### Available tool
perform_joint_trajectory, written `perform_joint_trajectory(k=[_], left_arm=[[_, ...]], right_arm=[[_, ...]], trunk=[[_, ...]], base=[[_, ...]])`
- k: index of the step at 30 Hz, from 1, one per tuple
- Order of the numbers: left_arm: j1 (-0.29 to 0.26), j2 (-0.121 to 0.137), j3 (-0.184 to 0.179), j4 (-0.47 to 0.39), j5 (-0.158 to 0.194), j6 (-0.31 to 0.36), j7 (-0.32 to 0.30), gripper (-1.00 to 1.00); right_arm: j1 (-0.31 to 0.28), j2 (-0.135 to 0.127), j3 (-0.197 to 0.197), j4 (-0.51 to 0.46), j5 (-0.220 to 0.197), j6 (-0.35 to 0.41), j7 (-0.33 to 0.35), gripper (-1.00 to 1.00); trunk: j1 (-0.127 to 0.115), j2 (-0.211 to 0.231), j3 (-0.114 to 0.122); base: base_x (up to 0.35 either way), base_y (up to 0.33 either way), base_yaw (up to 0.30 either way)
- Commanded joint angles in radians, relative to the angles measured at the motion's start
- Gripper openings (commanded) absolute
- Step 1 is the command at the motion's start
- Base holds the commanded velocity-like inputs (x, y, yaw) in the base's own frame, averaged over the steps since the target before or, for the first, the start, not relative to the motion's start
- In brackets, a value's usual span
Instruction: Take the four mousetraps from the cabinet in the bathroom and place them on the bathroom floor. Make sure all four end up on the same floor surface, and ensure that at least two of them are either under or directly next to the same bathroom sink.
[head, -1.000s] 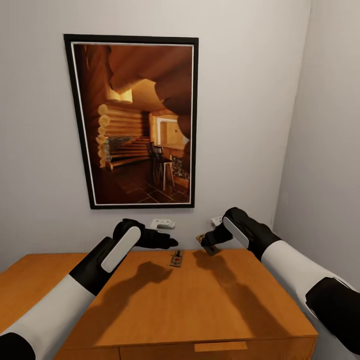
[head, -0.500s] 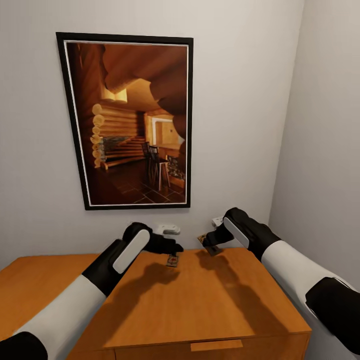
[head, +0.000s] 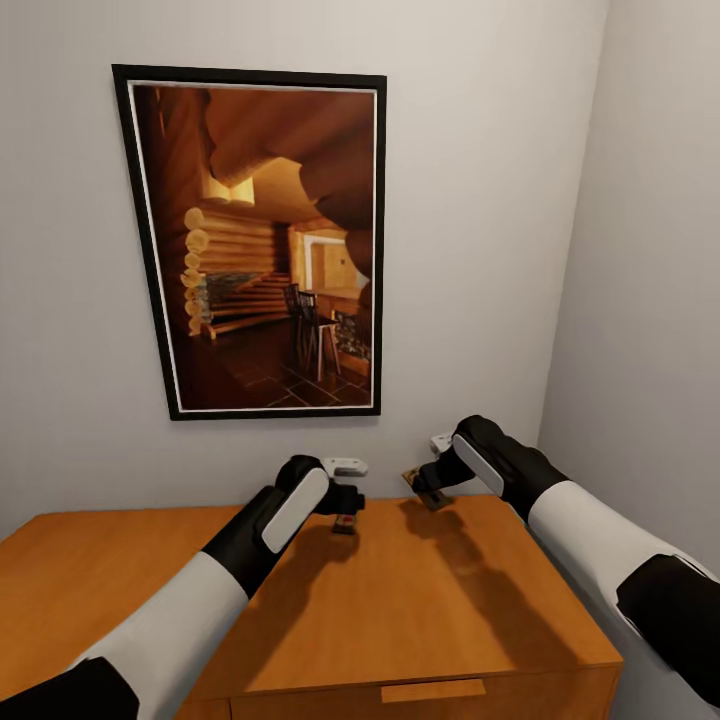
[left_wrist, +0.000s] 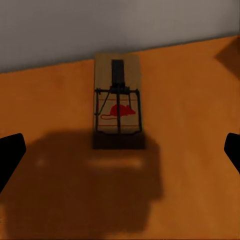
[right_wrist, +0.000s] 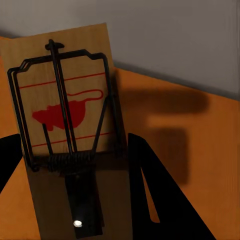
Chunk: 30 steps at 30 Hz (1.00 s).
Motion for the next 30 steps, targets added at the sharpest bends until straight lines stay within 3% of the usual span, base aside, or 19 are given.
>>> perform_joint_trajectory(k=[1, 10, 17, 24, 30], left_arm=[[-0.001, 0.000, -0.001, 0.001, 0.010, -0.003, 0.014, 1.00], [-0.001, 0.000, 0.001, 0.003, -0.003, -0.020, 0.034, 1.00], [-0.001, 0.000, 0.001, 0.014, -0.039, -0.062, 0.031, 1.00], [-0.001, -0.006, 0.000, 0.141, -0.119, -0.158, -0.015, 1.00], [-0.001, -0.019, -0.001, 0.235, -0.235, -0.258, -0.165, 1.00]], right_arm=[[-0.001, -0.001, 0.005, -0.001, -0.002, 0.002, 0.000, -1.00], [-0.001, -0.002, 0.005, -0.001, -0.002, 0.002, -0.001, -1.00], [-0.001, -0.003, 0.005, -0.001, -0.002, 0.002, -0.005, -1.00], [-0.001, -0.003, 0.003, 0.000, -0.003, 0.002, -0.006, -1.00], [-0.001, -0.004, 0.002, 0.001, -0.002, 0.002, -0.006, -1.00]], trunk=[[0.000, -0.001, -0.001], [0.000, -0.001, -0.001], [0.000, -0.001, -0.001], [0.000, -0.001, -0.001], [0.000, -0.001, -0.001]], base=[[0.000, 0.000, 0.000], [0.000, 0.000, 0.000], [0.000, 0.000, 0.000], [0.000, 0.000, 0.000], [0.000, 0.000, 0.000]])
